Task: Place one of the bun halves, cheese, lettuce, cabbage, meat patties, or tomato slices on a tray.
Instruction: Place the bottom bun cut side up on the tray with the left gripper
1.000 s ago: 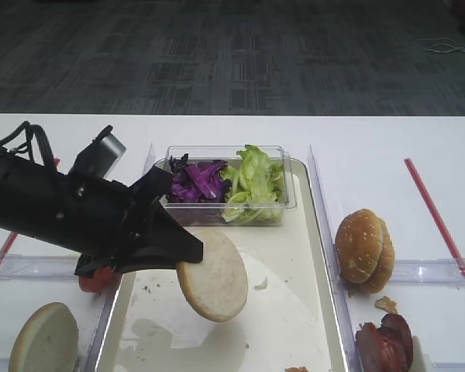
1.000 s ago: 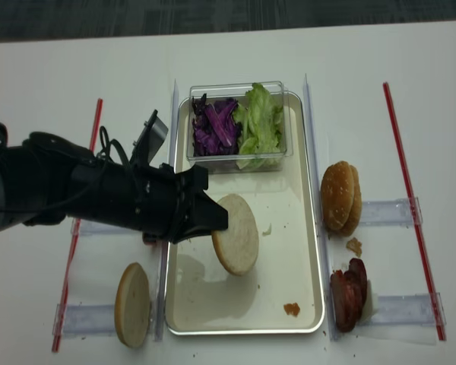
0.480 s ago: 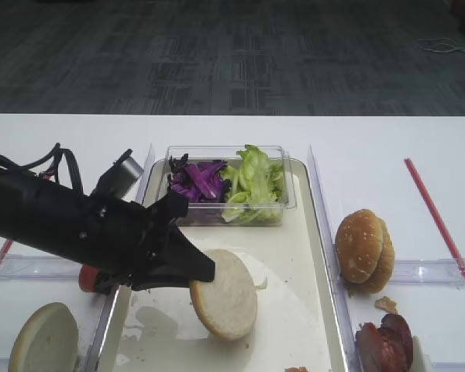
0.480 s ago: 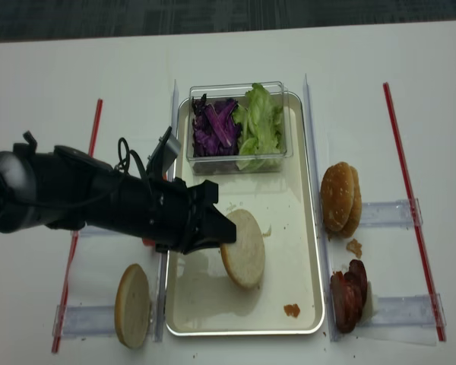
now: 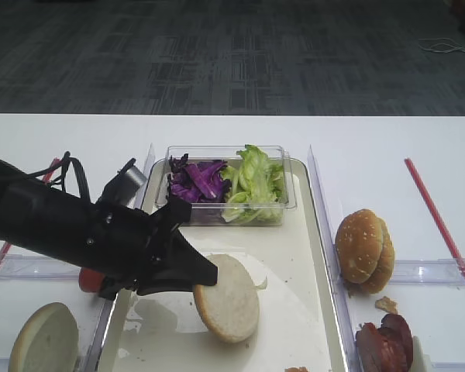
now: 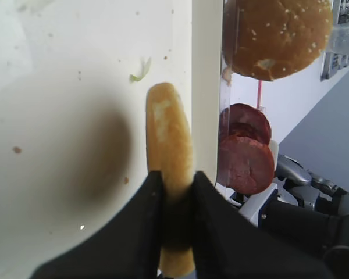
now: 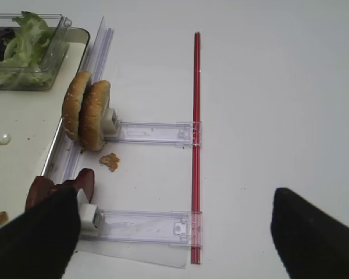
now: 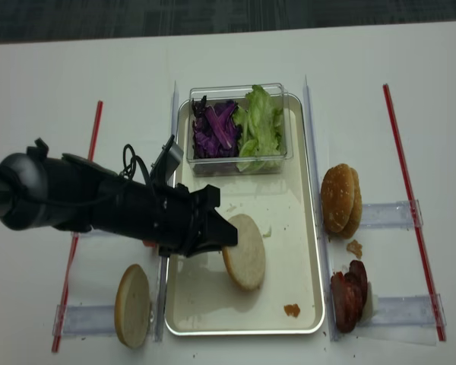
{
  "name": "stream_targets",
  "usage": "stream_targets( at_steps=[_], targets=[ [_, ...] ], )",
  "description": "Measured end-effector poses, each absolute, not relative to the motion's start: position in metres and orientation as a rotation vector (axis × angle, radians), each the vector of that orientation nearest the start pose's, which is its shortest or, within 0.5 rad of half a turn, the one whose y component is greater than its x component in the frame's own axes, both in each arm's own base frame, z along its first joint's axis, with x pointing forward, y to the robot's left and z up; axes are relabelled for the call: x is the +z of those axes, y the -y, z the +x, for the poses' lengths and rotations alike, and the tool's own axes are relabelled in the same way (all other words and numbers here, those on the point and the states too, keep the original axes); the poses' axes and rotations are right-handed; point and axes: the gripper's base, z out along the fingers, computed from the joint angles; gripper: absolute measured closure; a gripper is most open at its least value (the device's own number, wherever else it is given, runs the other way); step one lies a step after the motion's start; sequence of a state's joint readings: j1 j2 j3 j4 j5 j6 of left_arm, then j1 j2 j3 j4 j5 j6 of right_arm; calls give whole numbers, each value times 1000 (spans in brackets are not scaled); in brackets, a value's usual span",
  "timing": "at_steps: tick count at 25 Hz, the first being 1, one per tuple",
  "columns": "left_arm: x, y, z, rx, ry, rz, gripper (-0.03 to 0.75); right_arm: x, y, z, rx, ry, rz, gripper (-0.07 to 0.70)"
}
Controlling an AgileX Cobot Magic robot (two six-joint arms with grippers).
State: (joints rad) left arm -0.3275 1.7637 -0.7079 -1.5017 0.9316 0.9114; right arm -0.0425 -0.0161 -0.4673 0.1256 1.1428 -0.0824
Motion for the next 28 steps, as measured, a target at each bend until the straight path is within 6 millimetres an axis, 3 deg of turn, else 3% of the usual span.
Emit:
stream_targets(
  at_steps=[10,15,23,28],
  targets=[
    [134,161,240,-1561,-2748,69,621,262,-11,-7,80,-2136,-52,-62],
    [134,162,241,-1576,-2709,86,610,262,-11,-7,81,-2136,-51,-62],
    [136,163,243,-1607,-2683,55,432,262,-11,-7,82,-2136,-50,-62],
    [137,163,242,-1620,-2679,61,391,262,-11,-7,82,-2136,-50,-62]
  ],
)
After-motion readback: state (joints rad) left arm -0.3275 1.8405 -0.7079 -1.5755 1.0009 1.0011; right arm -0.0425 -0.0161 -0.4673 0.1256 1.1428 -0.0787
